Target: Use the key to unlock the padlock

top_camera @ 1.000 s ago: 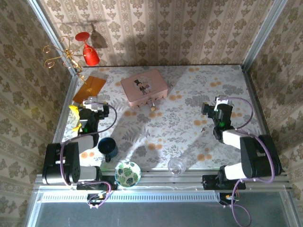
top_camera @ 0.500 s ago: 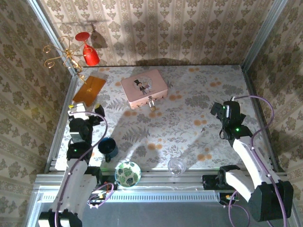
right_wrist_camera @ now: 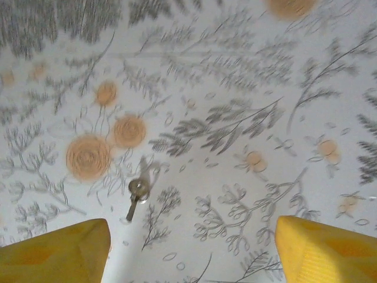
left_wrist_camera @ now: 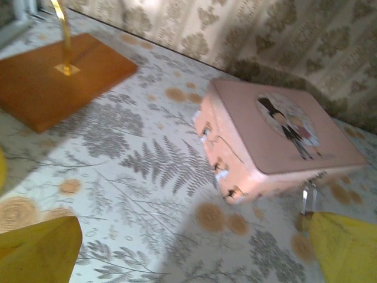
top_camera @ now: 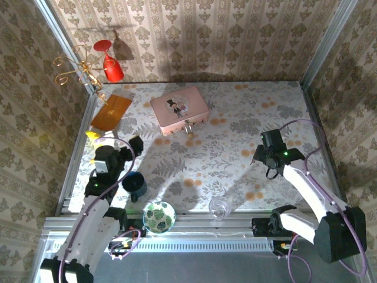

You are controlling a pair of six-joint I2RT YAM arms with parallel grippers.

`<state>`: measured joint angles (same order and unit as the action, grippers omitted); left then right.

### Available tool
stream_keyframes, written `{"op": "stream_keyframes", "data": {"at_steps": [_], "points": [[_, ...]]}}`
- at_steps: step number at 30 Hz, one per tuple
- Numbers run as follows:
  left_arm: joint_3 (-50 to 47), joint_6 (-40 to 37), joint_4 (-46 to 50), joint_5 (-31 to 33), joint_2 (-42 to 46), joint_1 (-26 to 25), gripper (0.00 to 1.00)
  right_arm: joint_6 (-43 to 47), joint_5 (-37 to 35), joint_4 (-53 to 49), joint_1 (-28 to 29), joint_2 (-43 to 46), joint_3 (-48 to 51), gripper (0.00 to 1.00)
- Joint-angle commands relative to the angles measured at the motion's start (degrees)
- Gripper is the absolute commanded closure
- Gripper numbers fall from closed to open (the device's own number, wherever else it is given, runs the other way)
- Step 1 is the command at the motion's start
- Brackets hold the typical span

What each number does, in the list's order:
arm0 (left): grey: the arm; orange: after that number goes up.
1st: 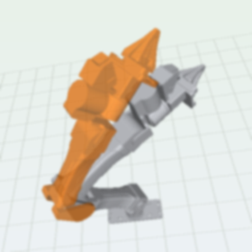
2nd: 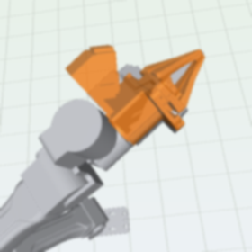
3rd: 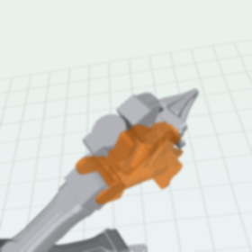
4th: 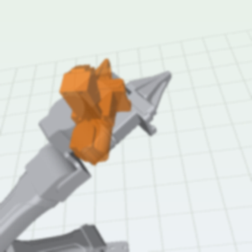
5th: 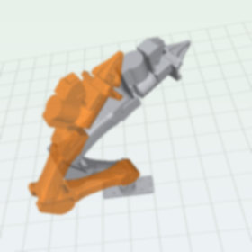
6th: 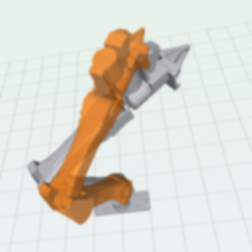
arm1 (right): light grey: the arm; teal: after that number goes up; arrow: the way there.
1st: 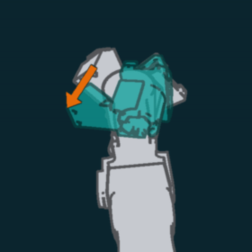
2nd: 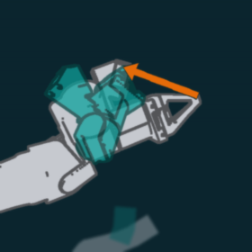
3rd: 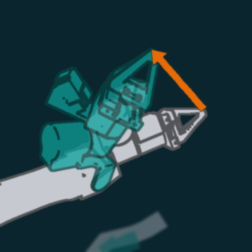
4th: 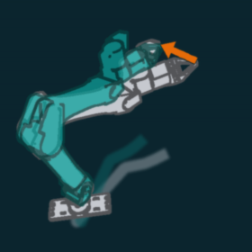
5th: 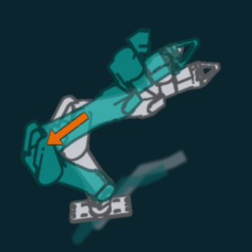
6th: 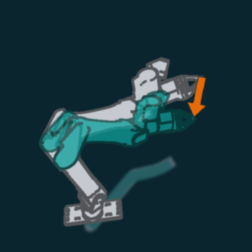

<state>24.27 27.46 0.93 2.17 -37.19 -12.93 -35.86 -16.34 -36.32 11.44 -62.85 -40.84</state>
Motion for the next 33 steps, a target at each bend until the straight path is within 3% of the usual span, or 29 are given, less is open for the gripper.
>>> {"op": "stream_keyframes", "data": {"at_steps": [1,5,10,16,33], "points": [[3.32,0.07,-0.96,1.23,-0.65,-4.29,0.00,-2.24,5.59,0.72,0.59,-3.79,-2.20,0.34],[3.83,-0.37,-1.39,3.67,-2.19,-7.45,0.00,-2.53,9.03,3.13,0.68,-8.99,-3.07,0.41],[5.05,-0.47,-0.82,3.58,-4.48,-7.81,0.00,-2.90,11.84,4.73,0.67,-14.77,-3.83,0.54],[6.22,-0.89,-0.40,2.92,-6.46,-7.89,0.00,-3.10,12.45,5.27,0.67,-18.99,-4.81,0.61],[6.23,-1.01,-0.09,2.04,-7.11,-7.90,0.00,-5.01,11.69,7.25,2.14,-24.45,-4.57,0.66]]}}
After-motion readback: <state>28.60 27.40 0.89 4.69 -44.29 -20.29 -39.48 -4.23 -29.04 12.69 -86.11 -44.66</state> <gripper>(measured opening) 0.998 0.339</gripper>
